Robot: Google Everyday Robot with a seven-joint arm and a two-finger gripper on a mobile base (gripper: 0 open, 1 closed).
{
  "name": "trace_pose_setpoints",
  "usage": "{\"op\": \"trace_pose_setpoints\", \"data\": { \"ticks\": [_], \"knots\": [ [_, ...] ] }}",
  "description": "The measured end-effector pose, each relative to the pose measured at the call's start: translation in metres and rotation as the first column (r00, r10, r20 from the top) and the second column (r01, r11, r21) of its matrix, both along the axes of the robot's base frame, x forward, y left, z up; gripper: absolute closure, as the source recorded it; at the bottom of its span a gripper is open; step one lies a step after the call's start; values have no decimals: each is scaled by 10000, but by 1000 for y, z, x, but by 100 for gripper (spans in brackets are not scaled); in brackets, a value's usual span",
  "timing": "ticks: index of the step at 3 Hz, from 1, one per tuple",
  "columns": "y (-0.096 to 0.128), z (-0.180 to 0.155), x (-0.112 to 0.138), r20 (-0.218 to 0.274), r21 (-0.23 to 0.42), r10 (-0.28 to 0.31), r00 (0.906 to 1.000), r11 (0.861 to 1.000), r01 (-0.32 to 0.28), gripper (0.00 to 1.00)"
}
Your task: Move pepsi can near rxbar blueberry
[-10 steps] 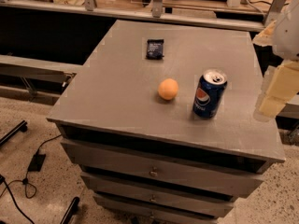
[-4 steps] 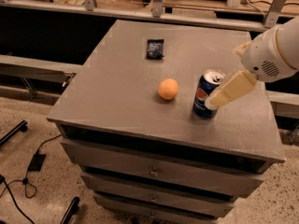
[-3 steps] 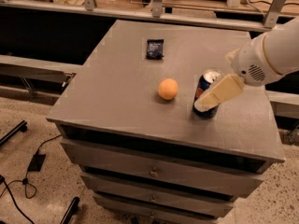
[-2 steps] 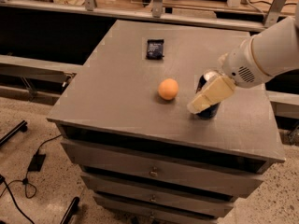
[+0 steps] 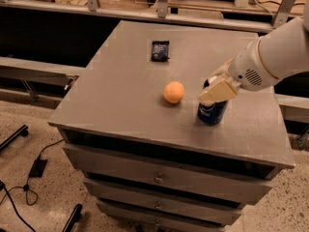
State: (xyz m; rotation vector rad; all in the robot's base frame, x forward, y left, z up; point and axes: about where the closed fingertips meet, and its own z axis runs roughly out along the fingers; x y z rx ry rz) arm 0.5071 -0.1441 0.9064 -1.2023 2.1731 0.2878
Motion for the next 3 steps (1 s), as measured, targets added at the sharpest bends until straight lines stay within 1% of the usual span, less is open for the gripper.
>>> {"op": "trace_pose_setpoints", "data": {
  "ticks": [1,2,3],
  "knots": [
    [10,6,5,-47,87,363,9993,9993,-362,79],
    [17,25,19,152,386,421,9990,9983,-426,99],
    [27,78,69,1023,214,173,9946,9996,-196,100]
  ]
}}
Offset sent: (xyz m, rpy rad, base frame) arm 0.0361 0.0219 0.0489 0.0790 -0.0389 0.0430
